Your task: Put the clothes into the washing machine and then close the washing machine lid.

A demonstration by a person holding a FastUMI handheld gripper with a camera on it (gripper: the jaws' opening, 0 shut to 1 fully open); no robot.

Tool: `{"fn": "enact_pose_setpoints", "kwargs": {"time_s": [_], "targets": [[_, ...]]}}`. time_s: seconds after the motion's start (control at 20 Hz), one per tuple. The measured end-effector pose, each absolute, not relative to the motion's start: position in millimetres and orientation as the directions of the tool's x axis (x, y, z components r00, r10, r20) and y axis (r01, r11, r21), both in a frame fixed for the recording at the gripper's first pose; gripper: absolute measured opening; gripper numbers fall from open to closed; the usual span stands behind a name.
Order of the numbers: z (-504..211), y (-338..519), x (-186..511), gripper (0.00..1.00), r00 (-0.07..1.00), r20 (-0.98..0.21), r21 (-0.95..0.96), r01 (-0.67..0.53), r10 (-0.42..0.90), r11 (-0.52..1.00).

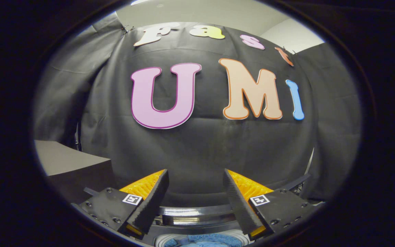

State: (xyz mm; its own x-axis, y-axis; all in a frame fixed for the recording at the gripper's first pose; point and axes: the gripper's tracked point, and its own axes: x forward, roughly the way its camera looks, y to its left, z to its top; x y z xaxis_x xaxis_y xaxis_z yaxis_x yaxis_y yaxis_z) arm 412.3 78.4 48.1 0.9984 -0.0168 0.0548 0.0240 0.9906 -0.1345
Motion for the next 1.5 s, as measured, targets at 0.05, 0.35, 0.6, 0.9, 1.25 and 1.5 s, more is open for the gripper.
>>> {"fn": "enact_pose_setpoints", "kwargs": {"time_s": [0.05, 0.35, 0.6, 0.9, 1.25, 1.5], "targets": [[49, 78, 412, 0.98, 0.998, 0.057, -0.134, 0.023, -0.016, 0.991], [45, 78, 408, 0.98, 0.998, 0.055, -0.136, 0.022, -0.014, 0.990], [42, 78, 401, 0.98, 0.998, 0.070, -0.139, 0.009, 0.001, 0.990], [11, 67, 370, 0.98, 1.000, 0.019, -0.181, 0.015, -0.012, 0.983], [8, 65, 330, 0.98, 1.000, -0.024, -0.150, 0.011, -0.015, 0.989], [11, 67, 303, 0.98, 0.999, -0.050, -0.156, -0.018, 0.010, 0.988]]}}
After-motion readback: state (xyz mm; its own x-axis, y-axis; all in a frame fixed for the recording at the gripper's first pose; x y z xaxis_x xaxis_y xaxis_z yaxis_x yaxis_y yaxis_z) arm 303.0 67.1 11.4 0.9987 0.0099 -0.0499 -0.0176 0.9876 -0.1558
